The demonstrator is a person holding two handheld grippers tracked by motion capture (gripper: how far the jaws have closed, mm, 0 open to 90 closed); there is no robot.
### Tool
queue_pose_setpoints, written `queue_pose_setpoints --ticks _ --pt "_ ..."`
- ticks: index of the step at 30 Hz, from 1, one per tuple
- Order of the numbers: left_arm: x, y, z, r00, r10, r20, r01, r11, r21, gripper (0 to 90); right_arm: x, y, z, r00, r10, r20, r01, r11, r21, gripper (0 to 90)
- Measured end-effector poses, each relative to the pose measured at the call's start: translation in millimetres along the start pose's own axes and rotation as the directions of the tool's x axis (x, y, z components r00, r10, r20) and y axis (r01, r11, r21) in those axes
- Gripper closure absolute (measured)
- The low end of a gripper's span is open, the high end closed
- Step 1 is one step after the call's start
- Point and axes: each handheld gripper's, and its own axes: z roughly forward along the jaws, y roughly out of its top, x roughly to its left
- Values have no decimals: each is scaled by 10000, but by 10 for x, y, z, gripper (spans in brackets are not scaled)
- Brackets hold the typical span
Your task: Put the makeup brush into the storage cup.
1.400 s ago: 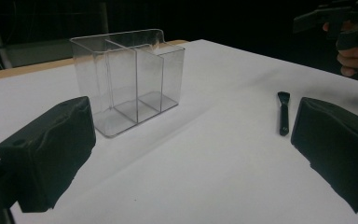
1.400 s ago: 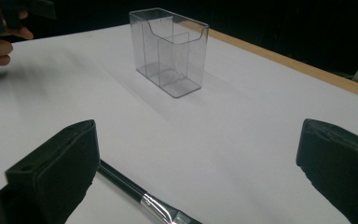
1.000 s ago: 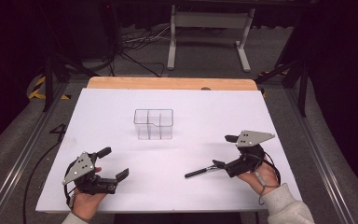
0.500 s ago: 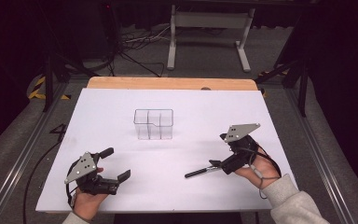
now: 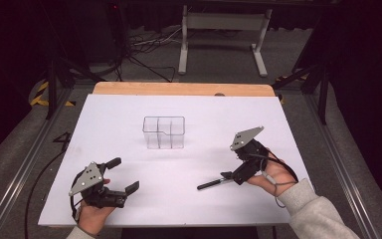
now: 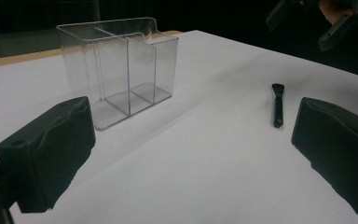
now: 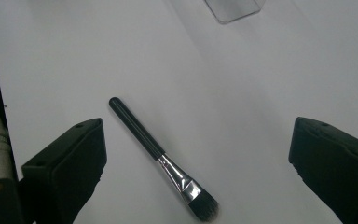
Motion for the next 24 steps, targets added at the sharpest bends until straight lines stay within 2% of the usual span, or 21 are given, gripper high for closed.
queue_pose_setpoints --ticks 10,24 --pt "-8 -3 7 9999 -93 67 92 10000 33 2 -13 72 82 9995 -147 -279 167 9972 736 50" --pt "-4 -3 7 9999 -112 66 112 9999 70 2 32 106 267 9976 -425 -545 508 9855 1619 80"
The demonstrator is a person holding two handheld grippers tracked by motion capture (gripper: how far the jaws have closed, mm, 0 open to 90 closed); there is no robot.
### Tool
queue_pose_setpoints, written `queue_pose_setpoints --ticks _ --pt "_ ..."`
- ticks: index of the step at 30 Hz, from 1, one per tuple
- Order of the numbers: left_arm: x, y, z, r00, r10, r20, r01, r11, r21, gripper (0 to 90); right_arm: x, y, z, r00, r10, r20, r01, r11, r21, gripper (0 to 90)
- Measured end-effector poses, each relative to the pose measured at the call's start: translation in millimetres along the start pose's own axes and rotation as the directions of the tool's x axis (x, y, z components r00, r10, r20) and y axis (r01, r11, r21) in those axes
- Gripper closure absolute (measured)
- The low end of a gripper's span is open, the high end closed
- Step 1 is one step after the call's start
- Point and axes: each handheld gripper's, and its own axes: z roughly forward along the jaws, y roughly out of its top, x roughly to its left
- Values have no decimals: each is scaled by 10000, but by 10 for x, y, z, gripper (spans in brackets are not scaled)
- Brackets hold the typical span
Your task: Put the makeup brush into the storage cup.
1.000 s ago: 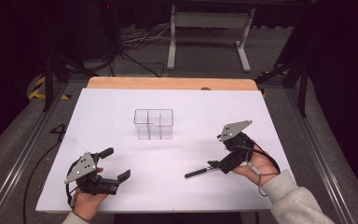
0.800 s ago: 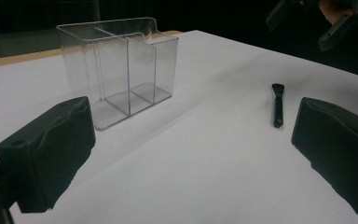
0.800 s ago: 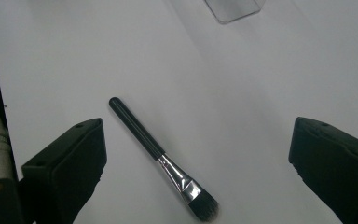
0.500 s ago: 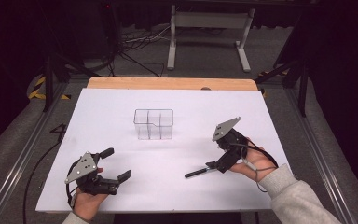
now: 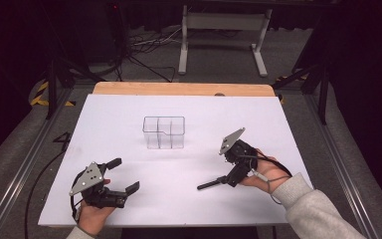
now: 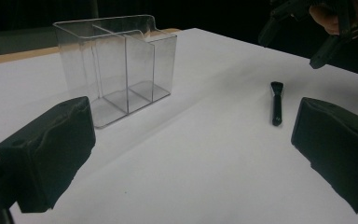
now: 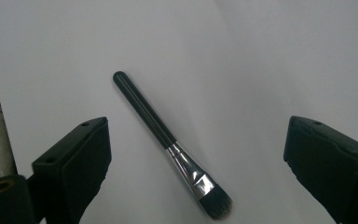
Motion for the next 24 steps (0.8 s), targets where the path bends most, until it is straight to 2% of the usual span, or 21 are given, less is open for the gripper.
queue_pose_setpoints --ticks 10,24 --pt "7 -3 -2 10000 -46 -23 46 10000 20 2 20 6 142 9996 -107 -253 120 9987 487 129" --pt "19 -7 -2 9999 -168 -20 168 9999 -3 1 48 -36 314 9983 -302 -499 364 9910 1287 174"
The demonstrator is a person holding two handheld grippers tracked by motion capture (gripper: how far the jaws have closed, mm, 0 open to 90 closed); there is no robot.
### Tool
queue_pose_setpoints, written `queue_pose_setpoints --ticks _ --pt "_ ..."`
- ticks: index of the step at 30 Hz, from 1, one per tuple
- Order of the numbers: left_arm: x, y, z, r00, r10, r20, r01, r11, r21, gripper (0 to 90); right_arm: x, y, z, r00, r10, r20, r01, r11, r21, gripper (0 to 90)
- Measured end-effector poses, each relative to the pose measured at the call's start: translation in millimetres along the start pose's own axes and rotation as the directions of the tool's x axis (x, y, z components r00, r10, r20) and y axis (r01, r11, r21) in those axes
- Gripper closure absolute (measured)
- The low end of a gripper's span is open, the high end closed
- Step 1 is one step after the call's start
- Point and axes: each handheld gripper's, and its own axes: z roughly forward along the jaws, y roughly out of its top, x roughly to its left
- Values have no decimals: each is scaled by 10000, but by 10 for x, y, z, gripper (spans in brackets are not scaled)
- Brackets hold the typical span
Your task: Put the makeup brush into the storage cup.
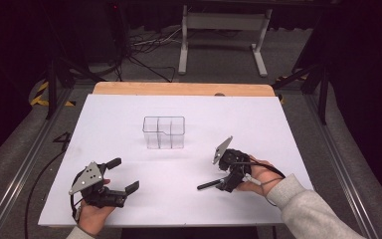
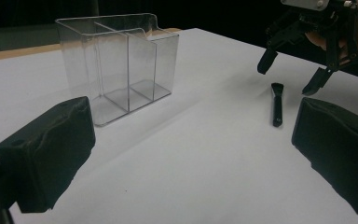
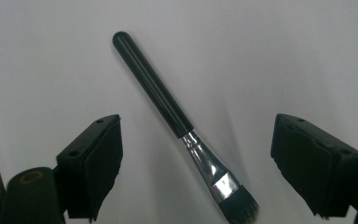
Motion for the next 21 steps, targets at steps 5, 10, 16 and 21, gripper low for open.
queue_pose_setpoints --ticks 5,10,16,21 --pt "1 -1 4 10000 -7 1 7 10000 5 1 -10 0 52 9999 -95 -111 98 9996 251 217" --pt "8 -6 7 10000 -84 52 84 10000 -4 1 -20 10 107 9996 -267 -112 273 9981 560 248" --pt "17 -8 3 10000 -79 37 79 10000 -15 1 -36 23 127 9985 -493 -219 509 9955 793 337" --pt "22 -5 -7 9998 -163 105 164 9998 -65 0 -42 33 151 9977 -602 -300 628 9938 921 393"
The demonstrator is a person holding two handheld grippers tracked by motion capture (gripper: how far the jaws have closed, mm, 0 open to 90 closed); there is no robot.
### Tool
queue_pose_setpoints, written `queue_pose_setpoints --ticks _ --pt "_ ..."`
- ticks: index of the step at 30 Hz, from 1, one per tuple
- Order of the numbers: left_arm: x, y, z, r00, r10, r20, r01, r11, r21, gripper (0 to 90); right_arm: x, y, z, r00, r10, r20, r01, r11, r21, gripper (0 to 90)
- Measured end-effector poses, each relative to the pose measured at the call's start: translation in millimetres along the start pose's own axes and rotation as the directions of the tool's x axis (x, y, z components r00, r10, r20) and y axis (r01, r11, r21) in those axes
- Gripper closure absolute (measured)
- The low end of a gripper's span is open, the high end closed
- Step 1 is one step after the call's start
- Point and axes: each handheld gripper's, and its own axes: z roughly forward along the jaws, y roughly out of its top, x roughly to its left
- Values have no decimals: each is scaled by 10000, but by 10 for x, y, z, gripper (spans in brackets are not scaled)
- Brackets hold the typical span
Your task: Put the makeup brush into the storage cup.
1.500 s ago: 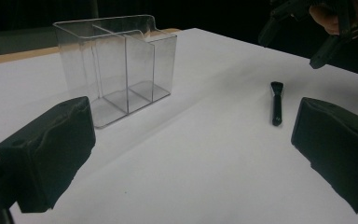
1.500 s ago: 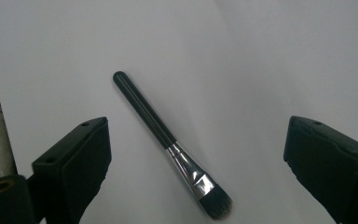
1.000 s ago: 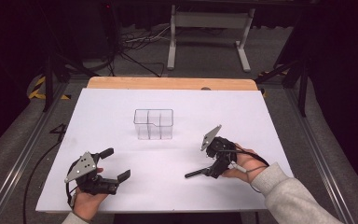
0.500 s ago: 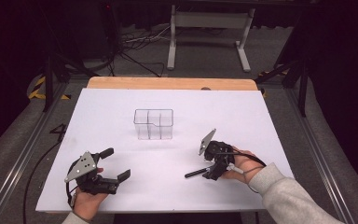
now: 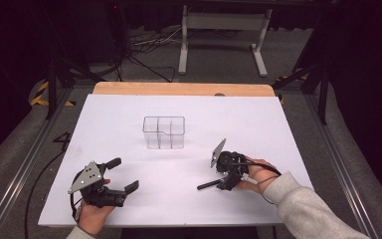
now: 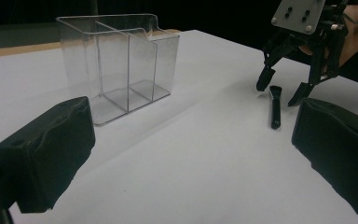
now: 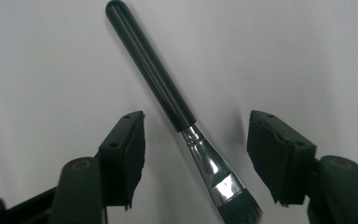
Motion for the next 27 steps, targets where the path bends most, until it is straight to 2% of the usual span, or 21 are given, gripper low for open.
queue_pose_setpoints --ticks 12,19,24,27 --pt "-3 -1 -1 10000 -35 18 35 10000 -15 0 6 26 16 9994 -345 -51 346 9988 356 589" --pt "-1 0 0 10000 2 22 -2 10000 -5 0 4 32 21 9987 -515 -30 516 9972 540 647" --pt "-2 0 -1 10000 6 6 -6 10000 -1 1 3 47 20 9961 -880 -66 883 9933 748 759" --pt "-4 -1 -5 10000 -40 -15 40 10000 0 0 18 59 25 9952 -978 -18 976 9916 848 766"
